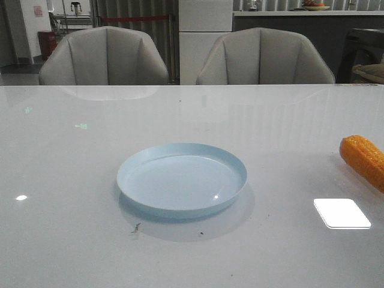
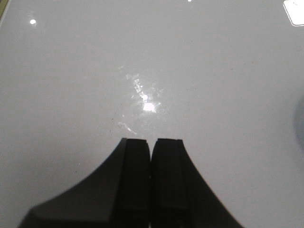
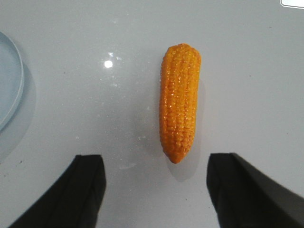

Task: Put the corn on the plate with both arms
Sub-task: 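Open the left gripper and lift it away from the plate, then lower the right gripper over the orange corn cob, then close the right gripper on the corn cob and lift it, then carry the corn with the right gripper over the plate and lower it, then open the right gripper to release the corn and raise it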

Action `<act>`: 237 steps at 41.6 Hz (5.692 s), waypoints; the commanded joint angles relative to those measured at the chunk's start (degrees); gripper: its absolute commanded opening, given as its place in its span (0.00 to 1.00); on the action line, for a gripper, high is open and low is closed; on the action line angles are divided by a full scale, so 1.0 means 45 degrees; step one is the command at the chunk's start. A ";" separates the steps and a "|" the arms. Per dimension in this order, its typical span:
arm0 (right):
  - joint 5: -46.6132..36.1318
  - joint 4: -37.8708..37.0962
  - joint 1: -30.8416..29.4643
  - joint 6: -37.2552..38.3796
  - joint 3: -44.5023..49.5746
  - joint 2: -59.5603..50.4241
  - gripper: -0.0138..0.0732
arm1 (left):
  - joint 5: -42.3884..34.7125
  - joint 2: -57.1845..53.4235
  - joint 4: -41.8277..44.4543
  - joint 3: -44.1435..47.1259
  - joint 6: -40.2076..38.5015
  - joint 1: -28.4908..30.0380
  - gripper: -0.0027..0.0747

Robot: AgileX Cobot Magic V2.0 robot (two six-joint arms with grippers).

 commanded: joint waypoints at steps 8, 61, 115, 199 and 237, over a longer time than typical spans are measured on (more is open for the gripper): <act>0.0866 0.0072 -0.0414 -0.0025 -0.3138 0.0780 0.80 | -0.0827 -0.0957 -0.0351 0.0229 -0.0008 0.0002 0.15; 0.6754 -0.1097 -0.0906 -0.0037 -1.0211 1.0521 0.81 | -0.0604 -0.0957 -0.0863 0.0229 -0.0008 0.0002 0.15; 0.7808 -0.0512 -0.0906 -0.0180 -1.1726 1.1463 0.52 | -0.0604 -0.0957 -0.0863 0.0229 -0.0008 0.0002 0.15; 0.9233 0.2413 0.5826 -0.1261 -1.6461 1.3981 0.88 | -0.0650 -0.0931 -0.1407 0.0229 -0.0008 0.0002 0.15; 0.8563 0.0702 0.1751 -0.0880 -1.2612 0.4492 0.88 | -0.0604 -0.0931 -0.1407 0.0229 -0.0008 0.0002 0.15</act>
